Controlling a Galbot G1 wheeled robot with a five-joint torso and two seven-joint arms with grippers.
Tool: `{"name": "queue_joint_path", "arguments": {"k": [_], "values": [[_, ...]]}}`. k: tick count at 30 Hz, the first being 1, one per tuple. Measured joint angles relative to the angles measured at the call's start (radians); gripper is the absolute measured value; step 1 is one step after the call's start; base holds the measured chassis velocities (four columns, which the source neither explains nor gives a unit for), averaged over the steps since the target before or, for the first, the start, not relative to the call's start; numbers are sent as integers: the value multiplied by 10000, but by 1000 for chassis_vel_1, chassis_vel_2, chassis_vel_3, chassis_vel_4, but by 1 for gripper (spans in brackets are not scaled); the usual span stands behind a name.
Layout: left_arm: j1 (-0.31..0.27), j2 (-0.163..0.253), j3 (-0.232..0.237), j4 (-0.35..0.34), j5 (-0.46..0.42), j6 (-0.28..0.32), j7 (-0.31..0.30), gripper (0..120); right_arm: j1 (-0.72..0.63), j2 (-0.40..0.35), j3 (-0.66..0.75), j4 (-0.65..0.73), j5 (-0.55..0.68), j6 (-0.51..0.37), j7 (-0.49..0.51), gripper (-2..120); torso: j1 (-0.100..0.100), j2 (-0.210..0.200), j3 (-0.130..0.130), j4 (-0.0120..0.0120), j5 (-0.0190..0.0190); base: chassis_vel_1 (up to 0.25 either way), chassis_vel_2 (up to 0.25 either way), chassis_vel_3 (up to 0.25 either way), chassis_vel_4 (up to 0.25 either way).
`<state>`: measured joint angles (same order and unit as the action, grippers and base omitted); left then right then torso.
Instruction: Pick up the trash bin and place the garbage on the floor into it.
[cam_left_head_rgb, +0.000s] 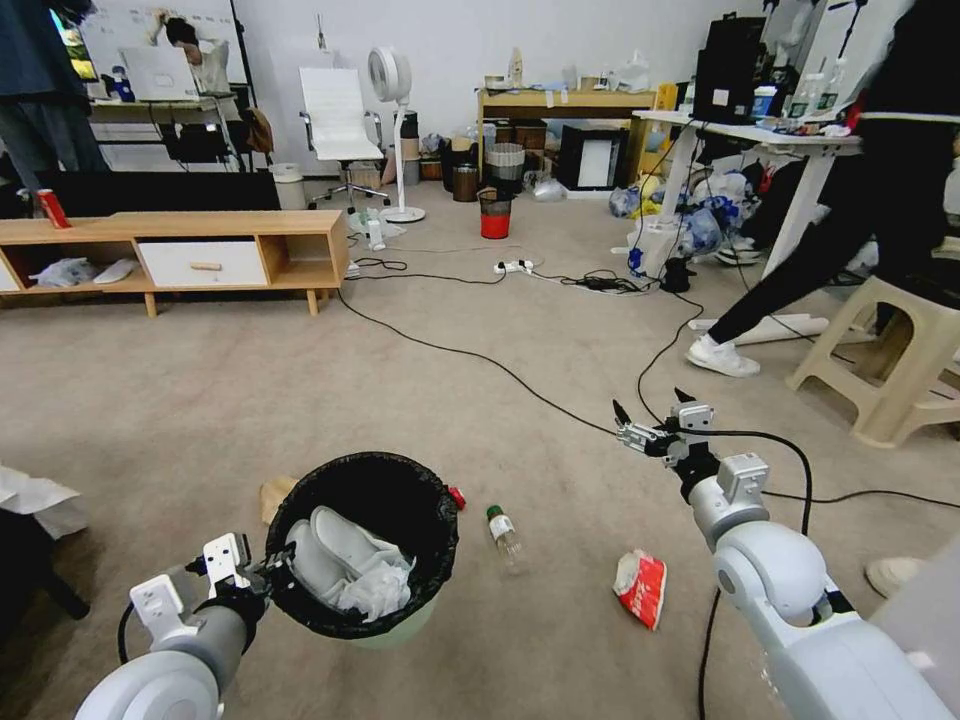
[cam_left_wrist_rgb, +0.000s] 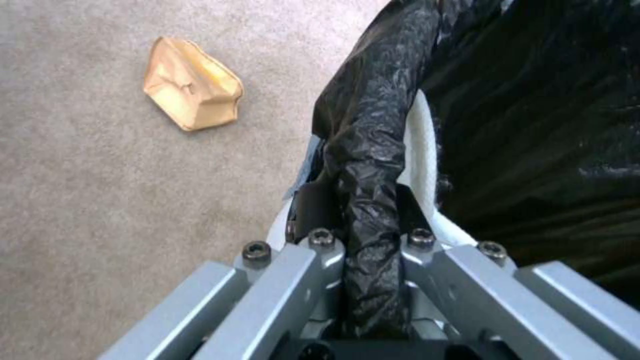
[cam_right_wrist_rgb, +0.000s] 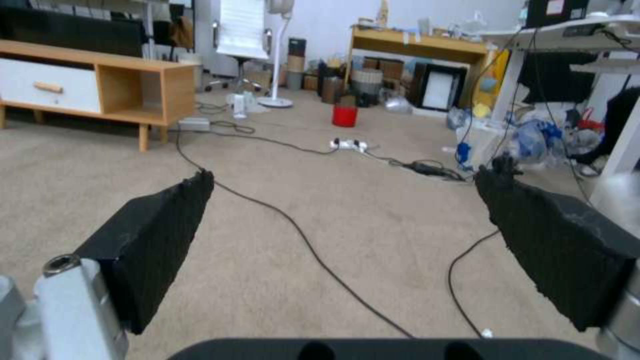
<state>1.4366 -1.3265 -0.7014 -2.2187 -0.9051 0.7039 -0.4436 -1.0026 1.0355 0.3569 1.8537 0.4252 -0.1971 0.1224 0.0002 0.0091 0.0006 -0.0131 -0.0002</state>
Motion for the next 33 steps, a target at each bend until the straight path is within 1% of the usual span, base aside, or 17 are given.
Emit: {"name": "queue_joint_path", "arguments": {"k": [3,6,17,18,19,20,22,23,24,25,26,27,29,31,33], "values": [[-16,-1,5,12,-3,0,0,3,-12,-3,-1,-15,-15,3,6,100,-1,0,-1,-1,4,-23,8,13,-21],[-23,-1,6,18,-7,0,0,3,-10,-4,-8,-26,-30,2,17,100,-2,0,-4,-1,0,0,0,0,0],[-10,-13,-6,22,-15,0,-6,3,32,0,-32,-51,-74,-266,173,100,-1,1,-3,-1,2,0,0,0,0],[-7,-14,-6,22,-15,0,-5,3,32,-6,-32,-51,-65,-335,212,100,-1,0,-3,-1,2,0,0,0,0],[-1,-13,-5,22,-16,0,-6,3,28,-26,-29,-20,44,-613,346,100,-1,0,-3,0,2,0,0,0,0],[-1,-13,-5,22,-16,0,-6,3,28,-26,-29,-20,44,-613,346,100,-1,0,-3,0,2,0,0,0,0],[8,-1,-6,21,-23,0,-6,3,36,-66,9,275,930,-2529,1424,100,-2,1,-3,-1,2,0,0,0,0],[8,-1,-6,21,-23,0,-6,3,36,-66,9,275,930,-2529,1424,100,-2,1,-3,-1,2,0,0,0,0],[13,2,-9,19,-34,0,-7,3,94,-29,185,440,1856,-4321,2195,100,-1,0,-3,0,3,0,0,0,0],[13,2,-9,19,-34,0,-7,3,94,-29,185,440,1856,-4321,2195,100,-1,0,-3,0,3,0,0,0,0],[19,4,-14,18,-35,0,-8,3,106,-47,339,481,2675,-5134,2582,100,-1,0,-3,0,2,0,0,0,0],[27,10,-24,17,-35,0,-8,3,64,-115,471,411,3046,-5389,2629,100,-1,1,-3,2,1,0,0,0,0],[35,24,-48,15,-41,0,-9,3,-20,-213,618,287,3151,-5492,2442,100,-1,1,-3,1,1,0,0,0,0],[41,69,-94,12,-74,-1,-11,3,-220,-385,858,-46,2921,-5539,1915,100,-1,0,-3,-3,2,0,0,0,0],[43,90,-97,11,-87,-2,-11,3,-300,-431,926,-160,2893,-5540,1834,100,-1,0,-2,-3,4,0,0,0,0]]}}
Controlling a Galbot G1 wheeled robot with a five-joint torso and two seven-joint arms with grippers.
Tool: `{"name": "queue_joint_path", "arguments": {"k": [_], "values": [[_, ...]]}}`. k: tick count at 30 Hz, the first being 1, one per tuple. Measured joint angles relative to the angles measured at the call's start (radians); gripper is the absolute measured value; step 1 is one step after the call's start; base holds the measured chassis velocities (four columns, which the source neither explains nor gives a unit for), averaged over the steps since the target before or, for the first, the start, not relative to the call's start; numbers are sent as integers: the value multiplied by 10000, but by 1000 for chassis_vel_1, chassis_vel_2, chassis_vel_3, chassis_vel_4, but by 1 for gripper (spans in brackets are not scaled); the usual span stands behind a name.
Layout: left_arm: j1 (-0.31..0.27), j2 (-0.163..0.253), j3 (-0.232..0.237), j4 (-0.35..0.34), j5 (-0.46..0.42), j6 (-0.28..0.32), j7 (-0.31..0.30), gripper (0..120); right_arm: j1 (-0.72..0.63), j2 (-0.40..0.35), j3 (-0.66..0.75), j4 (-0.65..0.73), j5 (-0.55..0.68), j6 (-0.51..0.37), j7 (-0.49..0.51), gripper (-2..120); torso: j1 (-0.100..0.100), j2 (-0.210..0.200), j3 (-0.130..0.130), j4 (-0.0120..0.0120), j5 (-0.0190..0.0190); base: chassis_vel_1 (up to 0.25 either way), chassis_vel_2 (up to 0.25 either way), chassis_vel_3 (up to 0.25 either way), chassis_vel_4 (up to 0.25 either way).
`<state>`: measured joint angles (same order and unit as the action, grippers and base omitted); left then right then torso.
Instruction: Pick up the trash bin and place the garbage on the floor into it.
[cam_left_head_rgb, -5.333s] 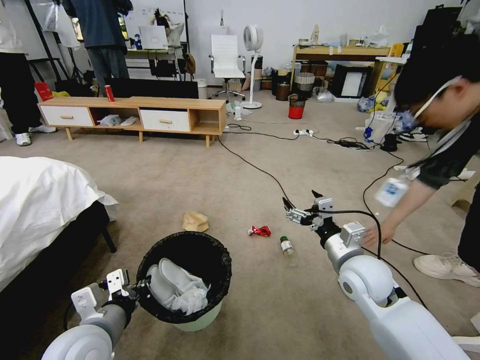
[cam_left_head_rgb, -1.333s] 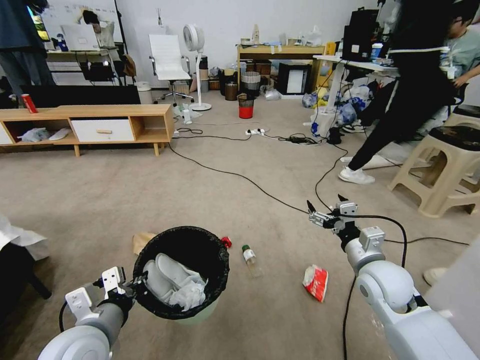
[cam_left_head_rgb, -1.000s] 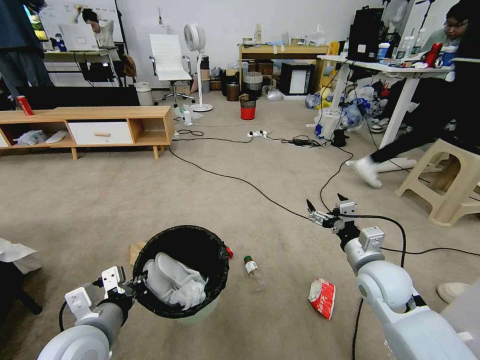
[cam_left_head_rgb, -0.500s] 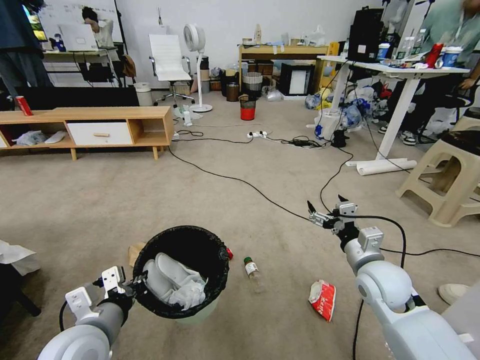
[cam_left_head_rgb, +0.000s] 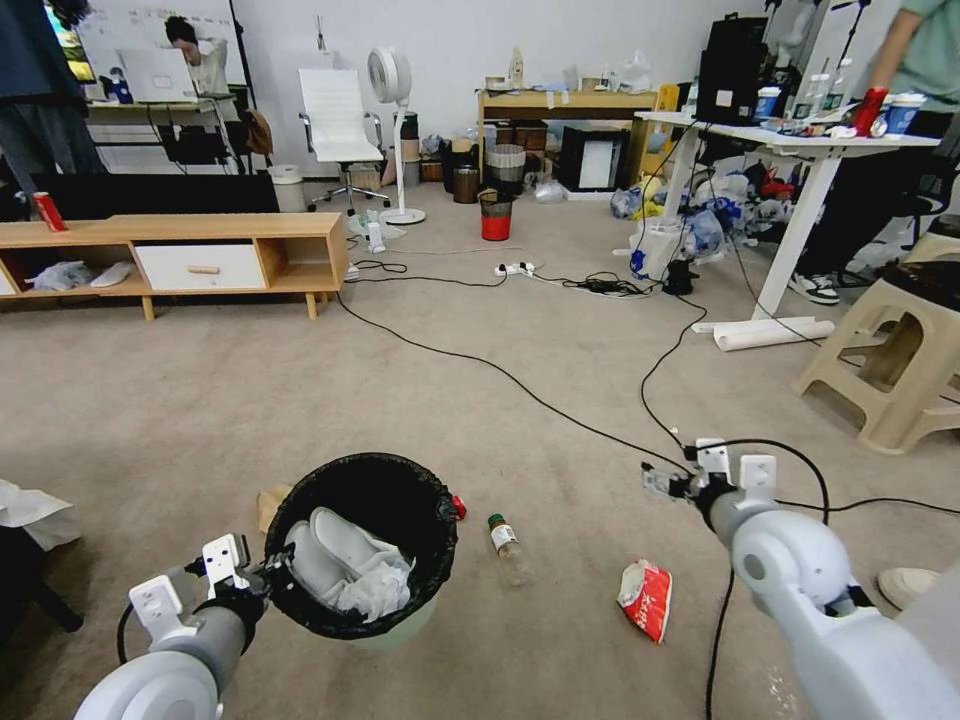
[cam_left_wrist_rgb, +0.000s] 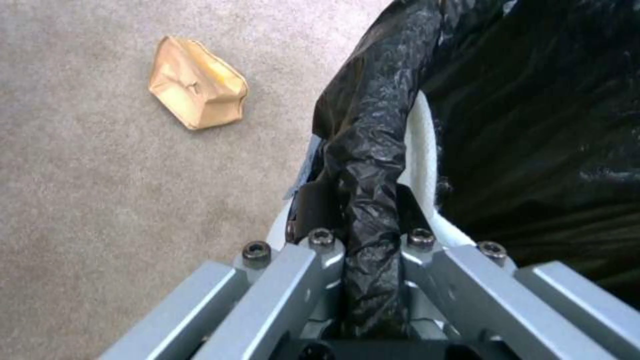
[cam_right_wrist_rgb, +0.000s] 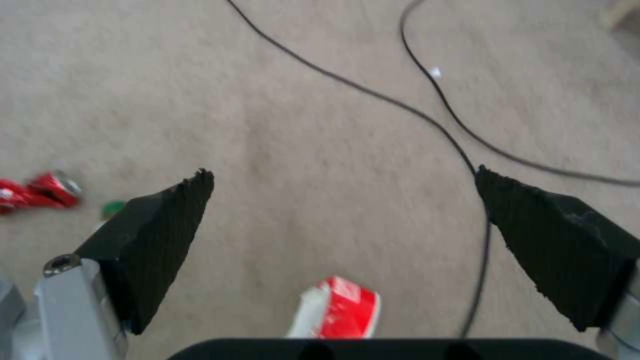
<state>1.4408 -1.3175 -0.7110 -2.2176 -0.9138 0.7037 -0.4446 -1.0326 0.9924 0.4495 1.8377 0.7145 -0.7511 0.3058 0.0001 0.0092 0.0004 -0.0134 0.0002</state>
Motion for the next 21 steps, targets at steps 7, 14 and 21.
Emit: {"name": "queue_joint_path", "arguments": {"k": [7,14,21], "values": [[-28,7,21,4,-56,-5,0,3,-745,-159,357,-402,-177,47,-120,100,0,0,0,1,-2,0,0,0,0],[-67,18,11,9,-83,-5,0,3,-1089,-75,295,-635,-269,89,-167,100,0,0,0,2,-3,0,0,0,0],[-58,-13,36,23,-86,-6,1,3,-995,288,-187,-1206,-430,122,-315,100,0,0,0,3,-3,0,0,0,0]]}}
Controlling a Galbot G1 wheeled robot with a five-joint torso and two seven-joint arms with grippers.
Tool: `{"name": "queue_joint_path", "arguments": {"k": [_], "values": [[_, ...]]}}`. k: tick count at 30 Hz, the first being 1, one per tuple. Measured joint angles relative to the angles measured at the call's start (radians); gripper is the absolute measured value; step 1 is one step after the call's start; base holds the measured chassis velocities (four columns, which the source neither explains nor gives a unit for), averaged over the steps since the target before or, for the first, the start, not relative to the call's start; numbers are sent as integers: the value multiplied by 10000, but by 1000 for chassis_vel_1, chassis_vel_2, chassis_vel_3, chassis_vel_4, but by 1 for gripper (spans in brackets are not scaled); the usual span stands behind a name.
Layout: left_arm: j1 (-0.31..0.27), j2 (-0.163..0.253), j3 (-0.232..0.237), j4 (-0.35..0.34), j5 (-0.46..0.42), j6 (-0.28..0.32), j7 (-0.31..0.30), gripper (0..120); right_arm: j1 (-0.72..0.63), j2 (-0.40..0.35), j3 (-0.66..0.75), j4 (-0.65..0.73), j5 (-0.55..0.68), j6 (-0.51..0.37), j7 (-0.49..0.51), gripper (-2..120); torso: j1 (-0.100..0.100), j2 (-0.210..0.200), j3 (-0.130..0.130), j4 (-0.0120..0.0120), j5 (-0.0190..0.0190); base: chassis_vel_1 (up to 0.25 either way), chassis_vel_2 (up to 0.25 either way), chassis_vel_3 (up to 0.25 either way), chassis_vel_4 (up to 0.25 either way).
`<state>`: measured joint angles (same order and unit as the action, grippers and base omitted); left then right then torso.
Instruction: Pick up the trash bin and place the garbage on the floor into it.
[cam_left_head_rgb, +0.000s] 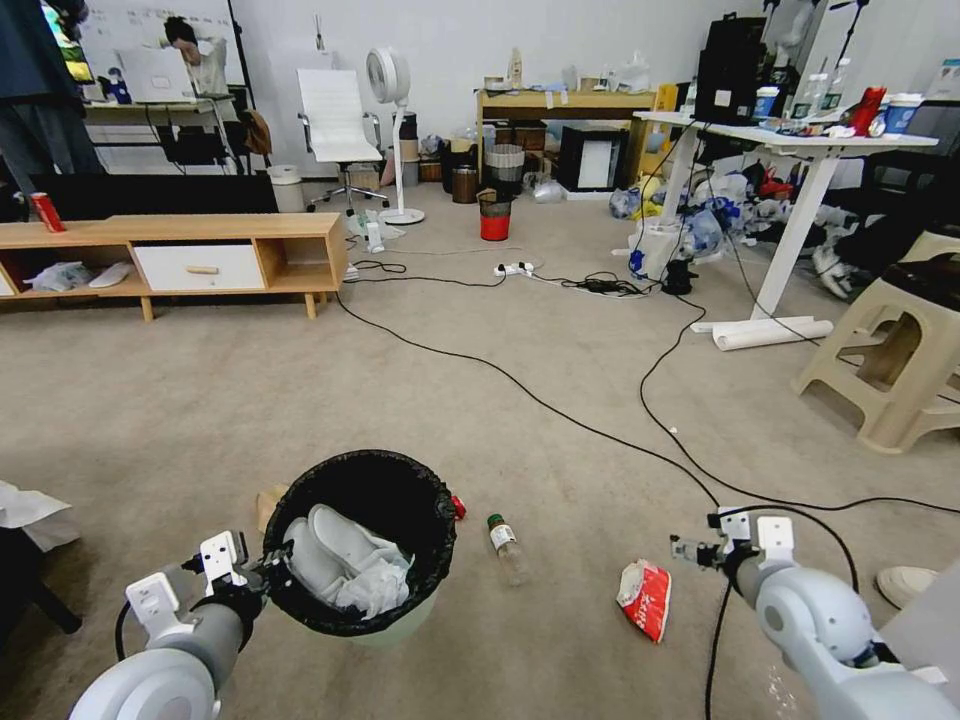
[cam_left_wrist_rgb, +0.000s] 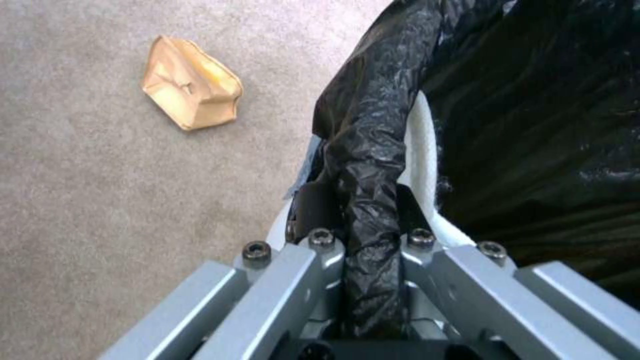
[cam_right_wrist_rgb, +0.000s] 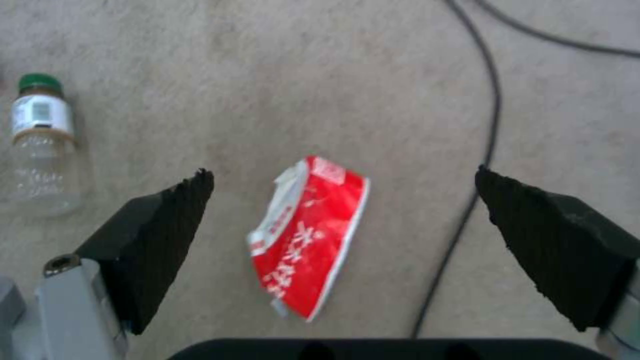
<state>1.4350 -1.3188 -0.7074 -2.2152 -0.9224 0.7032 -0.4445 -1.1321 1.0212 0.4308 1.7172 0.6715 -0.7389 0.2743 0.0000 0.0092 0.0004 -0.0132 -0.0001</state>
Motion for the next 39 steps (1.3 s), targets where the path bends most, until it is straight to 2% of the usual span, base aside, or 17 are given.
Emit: {"name": "queue_joint_path", "arguments": {"k": [6,12,14,22,39], "values": [[7,-6,22,1,12,0,2,3,354,345,-420,-771,-136,71,-216,100,0,0,1,1,1,0,0,0,0],[32,5,22,-23,17,0,4,3,788,739,-780,-1742,-142,691,-544,100,0,0,1,0,1,0,0,0,0],[40,10,14,-30,18,-2,6,3,1089,1080,-943,-2392,-140,948,-637,100,0,-1,0,1,1,0,0,0,0],[58,-16,27,-27,45,-7,22,3,1600,1541,-1106,-3417,-325,1370,-855,100,0,0,0,0,0,0,0,0,0],[85,-46,-4,21,86,-24,39,3,2033,1951,-977,-4996,-841,2199,-1324,100,0,0,0,0,1,0,0,0,0]]}}
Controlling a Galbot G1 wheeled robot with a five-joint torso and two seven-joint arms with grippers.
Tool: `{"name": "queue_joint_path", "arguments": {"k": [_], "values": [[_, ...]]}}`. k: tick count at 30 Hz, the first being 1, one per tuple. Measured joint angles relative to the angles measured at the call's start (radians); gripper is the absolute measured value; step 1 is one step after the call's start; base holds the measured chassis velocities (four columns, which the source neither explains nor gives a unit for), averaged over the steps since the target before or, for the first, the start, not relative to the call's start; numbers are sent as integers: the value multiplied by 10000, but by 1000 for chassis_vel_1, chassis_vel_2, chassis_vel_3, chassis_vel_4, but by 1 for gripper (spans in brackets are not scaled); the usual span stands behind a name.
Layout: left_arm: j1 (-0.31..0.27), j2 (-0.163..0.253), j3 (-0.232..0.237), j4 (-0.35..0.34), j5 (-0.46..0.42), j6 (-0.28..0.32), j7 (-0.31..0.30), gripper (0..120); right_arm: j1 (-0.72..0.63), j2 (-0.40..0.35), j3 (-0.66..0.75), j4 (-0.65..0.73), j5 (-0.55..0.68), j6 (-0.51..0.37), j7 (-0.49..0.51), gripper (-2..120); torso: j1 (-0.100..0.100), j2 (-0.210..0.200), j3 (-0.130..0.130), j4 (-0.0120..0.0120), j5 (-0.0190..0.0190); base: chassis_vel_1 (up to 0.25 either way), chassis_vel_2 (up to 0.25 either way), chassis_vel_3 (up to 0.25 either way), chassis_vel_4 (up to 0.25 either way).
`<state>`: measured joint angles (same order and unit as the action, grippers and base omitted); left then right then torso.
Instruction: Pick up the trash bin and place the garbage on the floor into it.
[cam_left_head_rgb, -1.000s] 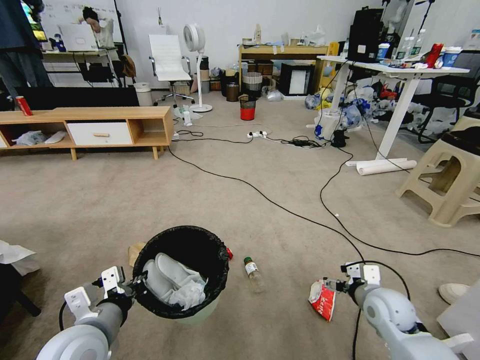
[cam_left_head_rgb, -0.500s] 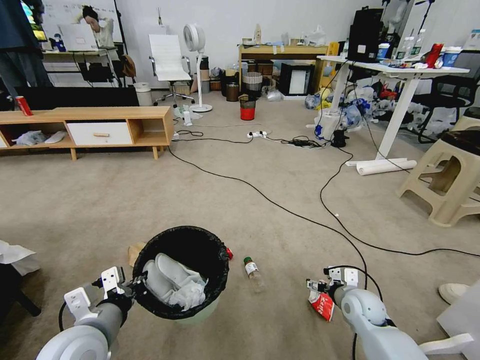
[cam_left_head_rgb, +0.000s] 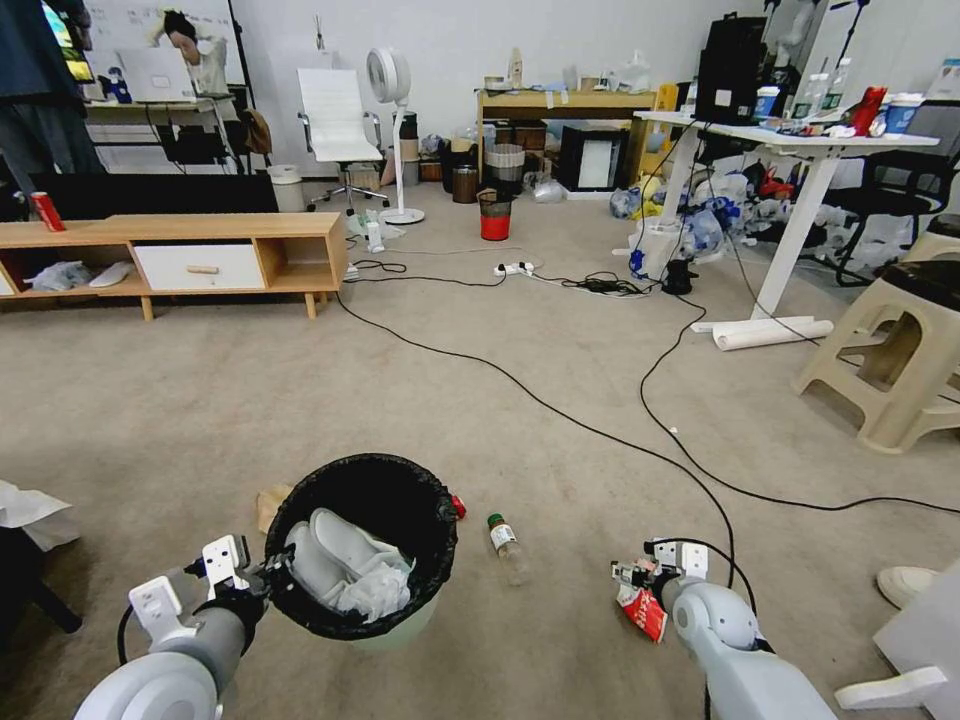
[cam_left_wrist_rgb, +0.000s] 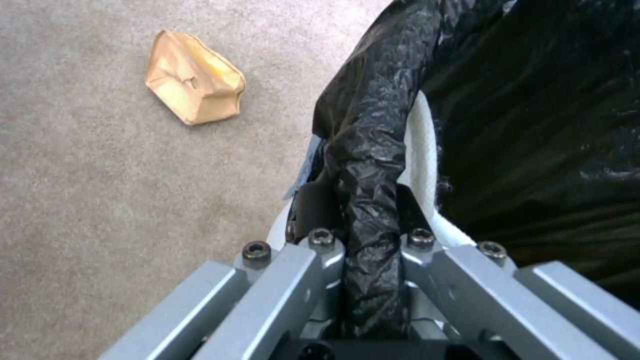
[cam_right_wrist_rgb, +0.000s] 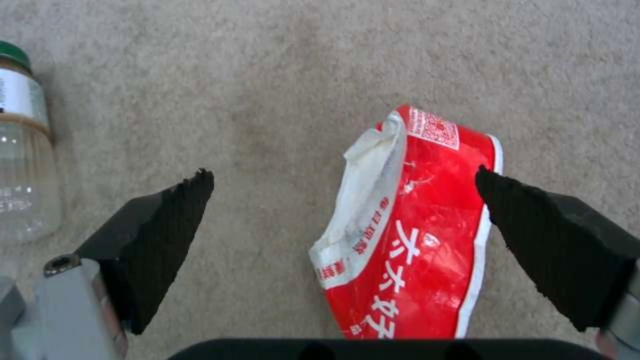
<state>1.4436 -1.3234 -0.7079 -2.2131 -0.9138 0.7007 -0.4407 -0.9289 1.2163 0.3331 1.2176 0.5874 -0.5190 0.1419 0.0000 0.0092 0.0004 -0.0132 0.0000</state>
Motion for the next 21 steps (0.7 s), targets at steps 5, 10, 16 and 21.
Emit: {"name": "queue_joint_path", "arguments": {"k": [5,10,16,21], "values": [[18,-11,4,1,11,-4,3,3,68,43,73,-236,-97,151,-162,100,0,0,0,0,0,0,0,0,0],[24,-19,12,0,20,-5,4,3,133,103,111,-466,-153,223,-214,100,0,0,0,0,0,0,0,0,0],[41,-25,13,-6,30,-5,4,3,223,180,145,-865,-344,339,-247,100,0,0,0,0,0,0,0,0,0],[71,-42,21,-7,25,-18,4,3,241,206,188,-1107,-473,339,-253,100,0,0,0,0,0,0,0,0,0]]}}
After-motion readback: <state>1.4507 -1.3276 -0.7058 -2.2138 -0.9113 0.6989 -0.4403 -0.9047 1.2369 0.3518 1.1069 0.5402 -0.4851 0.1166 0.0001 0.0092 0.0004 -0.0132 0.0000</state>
